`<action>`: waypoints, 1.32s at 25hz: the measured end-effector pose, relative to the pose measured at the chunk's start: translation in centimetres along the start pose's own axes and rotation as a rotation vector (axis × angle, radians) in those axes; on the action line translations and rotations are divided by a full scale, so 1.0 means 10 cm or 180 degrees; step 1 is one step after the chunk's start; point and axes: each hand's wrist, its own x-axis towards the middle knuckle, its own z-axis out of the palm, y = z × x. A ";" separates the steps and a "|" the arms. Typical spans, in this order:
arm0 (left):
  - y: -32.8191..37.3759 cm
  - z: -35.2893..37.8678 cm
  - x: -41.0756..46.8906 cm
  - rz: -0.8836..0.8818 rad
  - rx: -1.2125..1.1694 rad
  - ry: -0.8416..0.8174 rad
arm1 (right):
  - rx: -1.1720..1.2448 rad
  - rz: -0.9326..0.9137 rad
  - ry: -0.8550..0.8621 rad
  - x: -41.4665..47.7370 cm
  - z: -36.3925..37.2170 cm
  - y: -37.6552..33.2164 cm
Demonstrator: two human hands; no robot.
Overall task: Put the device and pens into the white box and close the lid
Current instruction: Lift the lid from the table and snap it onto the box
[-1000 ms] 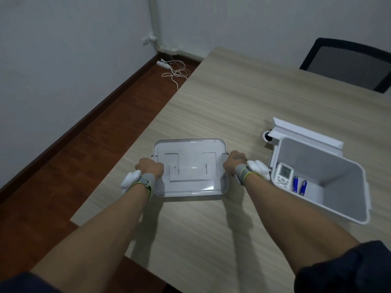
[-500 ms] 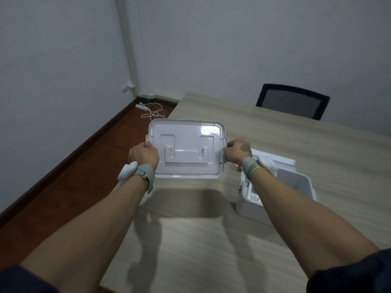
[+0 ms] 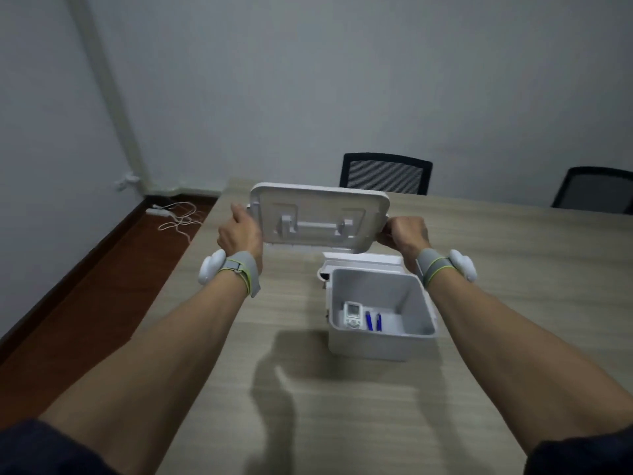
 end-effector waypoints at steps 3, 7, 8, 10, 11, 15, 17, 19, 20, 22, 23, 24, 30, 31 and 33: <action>-0.08 0.27 -0.05 -0.0397 -0.0358 -0.0246 | 0.0588 0.0113 0.0081 -0.06 -0.28 -0.03; -0.13 0.62 -0.38 -0.0668 -0.0458 -0.0794 | 0.1020 0.0141 0.0320 0.17 -0.76 0.12; -0.19 0.69 -0.38 -0.0681 -0.0311 -0.0912 | 0.0995 0.0170 0.0353 0.23 -0.86 0.17; -0.32 0.78 -0.34 -0.0664 0.0046 -0.1142 | 0.0829 0.0206 0.0299 0.30 -1.00 0.27; -0.40 0.83 -0.33 -0.0624 0.0229 -0.1239 | 0.0690 0.0216 0.0257 0.34 -1.06 0.33; -0.68 1.01 -0.33 -0.0472 0.0890 -0.1454 | 0.0123 0.0309 0.0118 0.53 -1.19 0.61; -0.80 1.07 -0.30 -0.0394 0.1171 -0.1489 | -0.0178 0.0366 0.0115 0.62 -1.20 0.76; -0.91 1.14 -0.26 -0.0336 0.1434 -0.1511 | -0.0457 0.0488 0.0074 0.70 -1.19 0.87; -0.95 1.15 -0.26 -0.0332 0.1539 -0.1505 | -0.0626 0.0514 0.0057 0.74 -1.18 0.93; -1.04 1.17 -0.23 -0.0296 0.1794 -0.1473 | -0.0959 0.0545 0.0027 0.77 -1.15 1.02; -1.08 1.18 -0.22 -0.0269 0.1927 -0.1467 | -0.1095 0.0539 0.0019 0.79 -1.14 1.07; -1.11 1.18 -0.22 -0.0240 0.2028 -0.1479 | -0.1189 0.0554 0.0000 0.80 -1.14 1.11; -1.23 1.20 -0.32 0.0128 0.2449 -0.1675 | -0.1216 0.0732 -0.0117 0.81 -1.09 1.30; -1.24 1.21 -0.33 0.0179 0.2537 -0.1680 | -0.1211 0.0749 -0.0115 0.79 -1.09 1.31; -1.25 1.22 -0.35 0.0258 0.2725 -0.1657 | -0.1173 0.0822 -0.0124 0.79 -1.09 1.37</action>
